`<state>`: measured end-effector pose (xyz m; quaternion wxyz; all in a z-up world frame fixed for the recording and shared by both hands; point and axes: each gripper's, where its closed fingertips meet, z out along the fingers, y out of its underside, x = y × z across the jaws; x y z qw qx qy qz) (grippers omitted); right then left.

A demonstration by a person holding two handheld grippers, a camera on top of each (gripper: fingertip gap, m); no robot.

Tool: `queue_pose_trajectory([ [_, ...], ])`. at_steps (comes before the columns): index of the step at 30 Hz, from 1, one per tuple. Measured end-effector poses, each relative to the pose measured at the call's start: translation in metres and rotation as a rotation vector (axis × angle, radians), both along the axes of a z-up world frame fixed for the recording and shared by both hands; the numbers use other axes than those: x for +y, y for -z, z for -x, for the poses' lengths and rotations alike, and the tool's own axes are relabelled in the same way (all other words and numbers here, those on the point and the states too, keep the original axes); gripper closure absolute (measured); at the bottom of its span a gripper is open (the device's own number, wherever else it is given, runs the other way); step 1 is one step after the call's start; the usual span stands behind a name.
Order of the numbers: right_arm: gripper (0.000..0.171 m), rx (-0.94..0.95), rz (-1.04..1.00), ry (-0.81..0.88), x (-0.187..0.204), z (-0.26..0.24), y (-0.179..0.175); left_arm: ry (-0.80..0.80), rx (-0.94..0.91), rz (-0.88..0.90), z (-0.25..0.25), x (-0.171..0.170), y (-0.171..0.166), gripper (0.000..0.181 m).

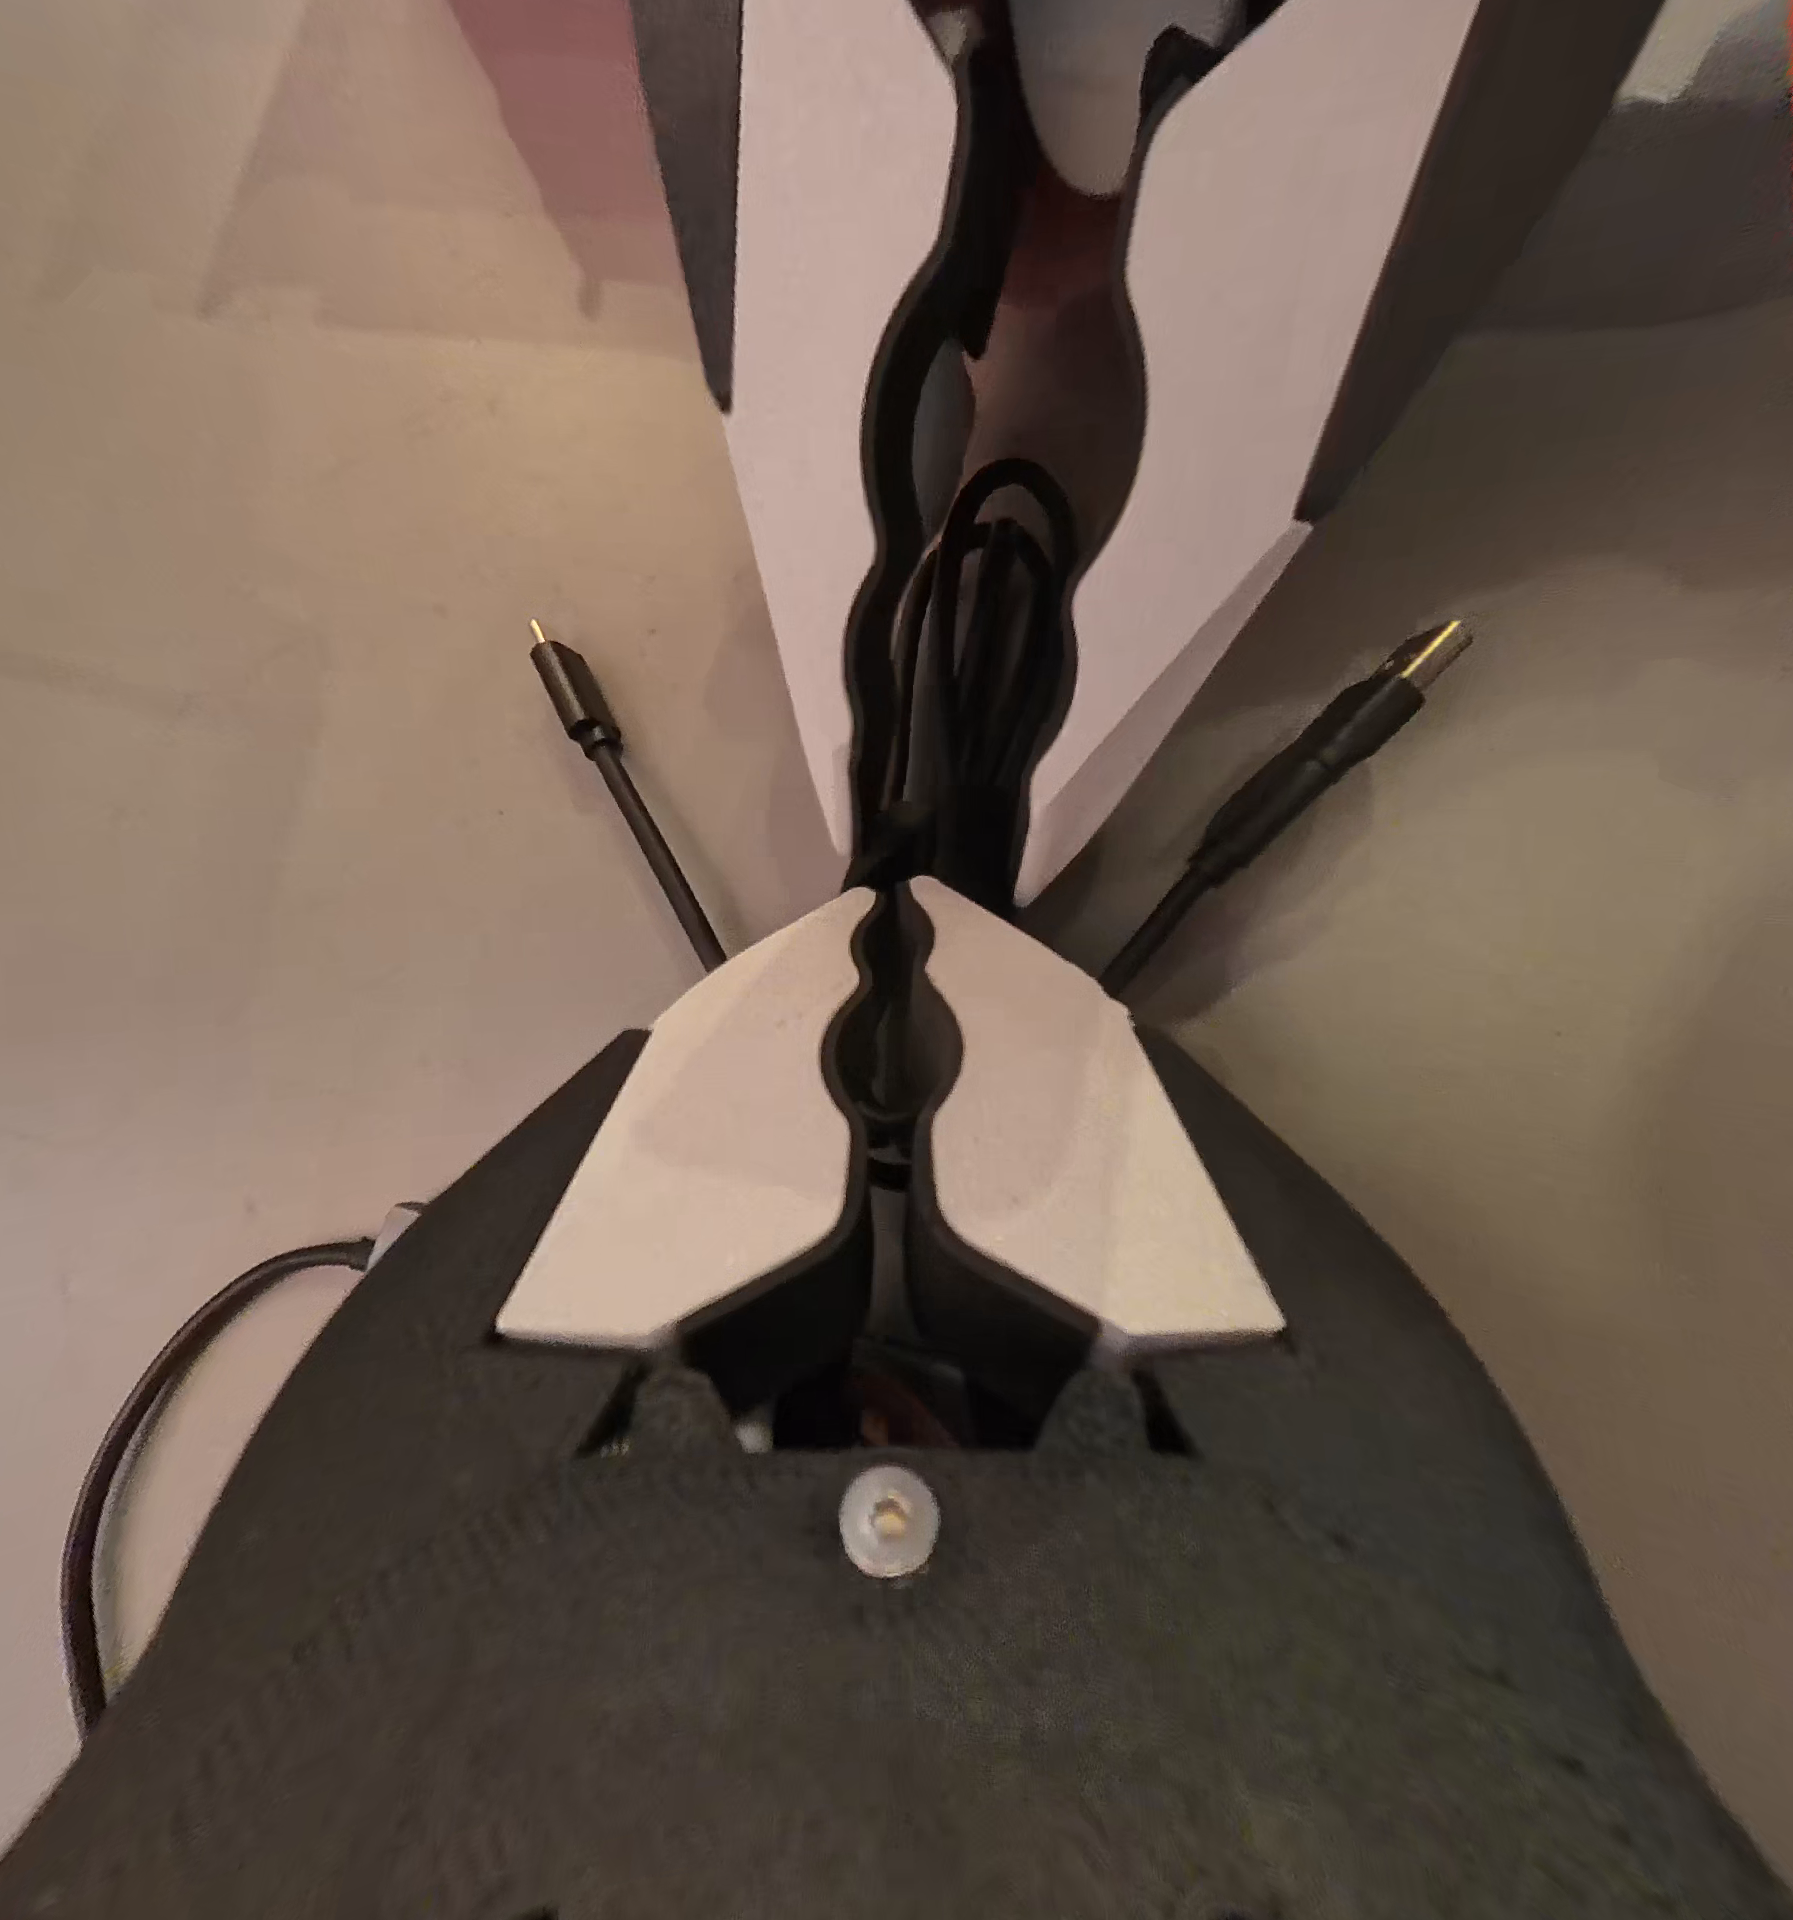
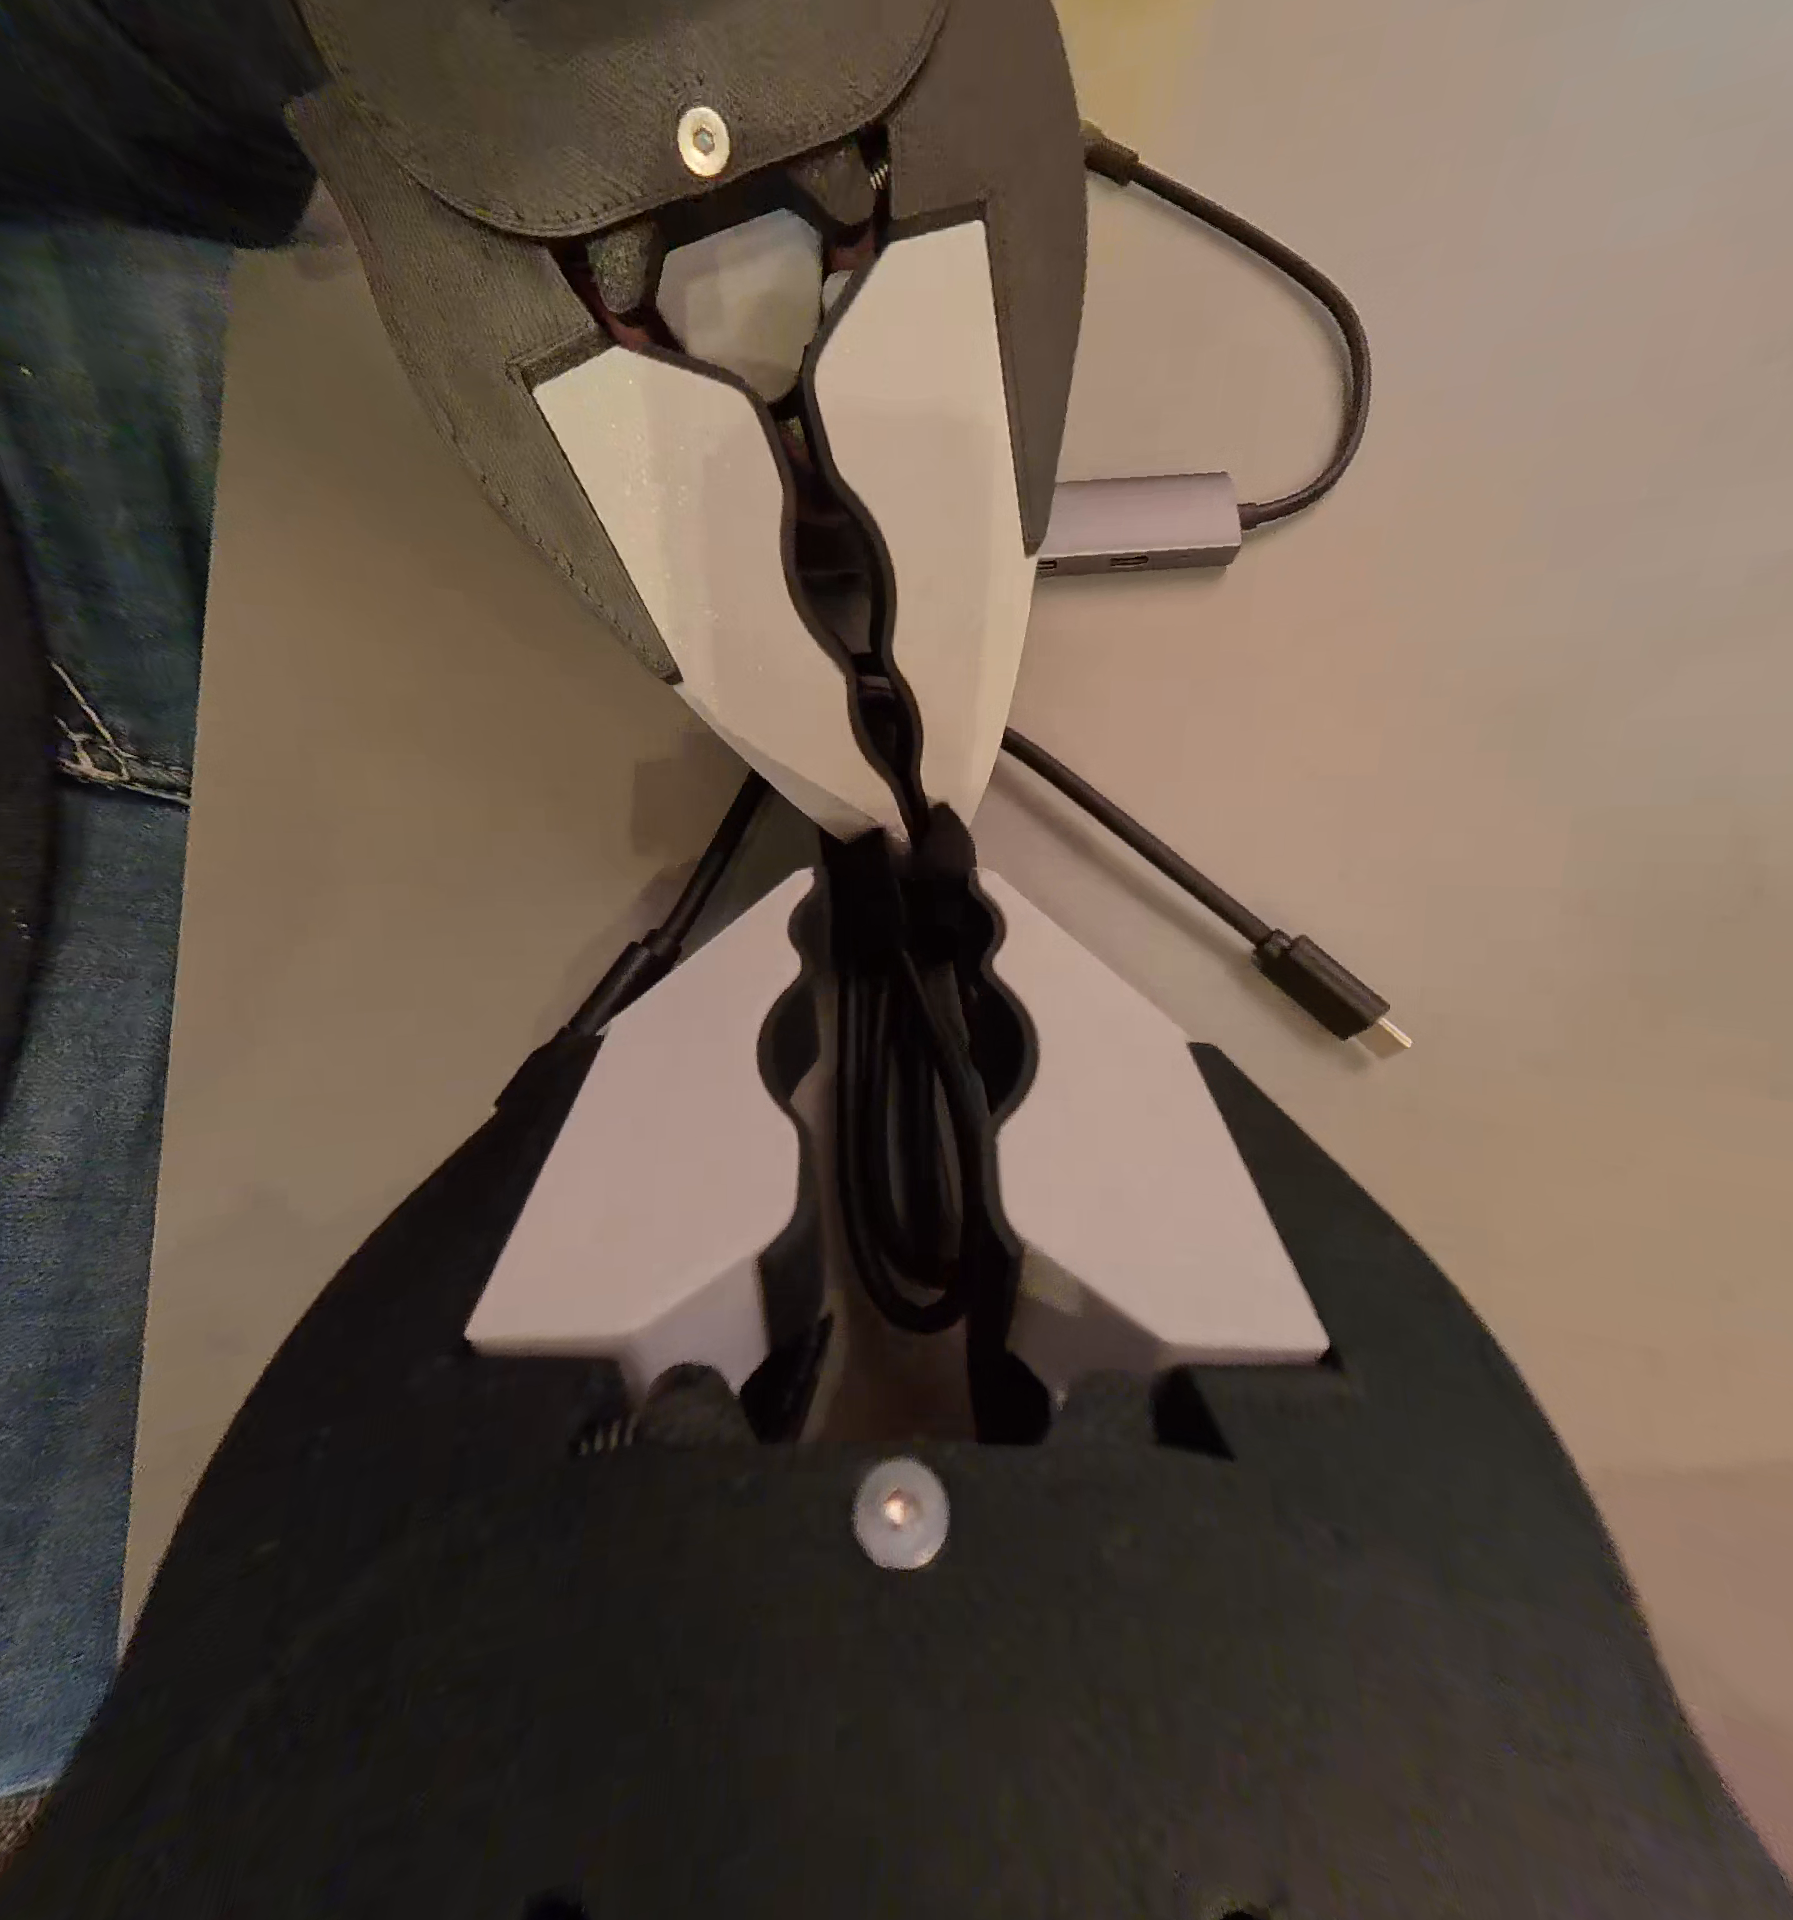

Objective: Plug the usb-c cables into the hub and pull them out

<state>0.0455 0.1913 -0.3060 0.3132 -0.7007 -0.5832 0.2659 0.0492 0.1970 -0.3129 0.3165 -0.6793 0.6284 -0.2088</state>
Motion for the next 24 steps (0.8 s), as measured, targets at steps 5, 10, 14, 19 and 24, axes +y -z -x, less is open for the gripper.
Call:
queue_pose_trajectory([
  [5, 0.151, 0.025, 0.010, 0.006, -0.0002, -0.0003, -0.0003, -0.006, -0.013, 0.004, 0.0000, 0.0000, -0.0001, 0.181],
  [10, 0.155, 0.009, -0.010, 0.001, -0.0013, -0.0005, 0.0004, -0.013, -0.018, -0.015, -0.0001, 0.0002, -0.0009, 0.181],
  [14, 0.157, 0.006, -0.010, -0.004, -0.0026, -0.0007, 0.0006, -0.025, -0.022, -0.039, 0.0006, -0.0003, -0.0016, 0.181],
  [19, 0.155, -0.007, -0.030, -0.010, -0.0029, -0.0011, 0.0005, -0.029, -0.023, -0.071, 0.0012, -0.0007, -0.0024, 0.181],
  [24, 0.144, -0.045, -0.086, 0.005, -0.0022, -0.0037, -0.0016, -0.018, -0.022, -0.066, 0.0012, -0.0006, -0.0018, 0.181],
])
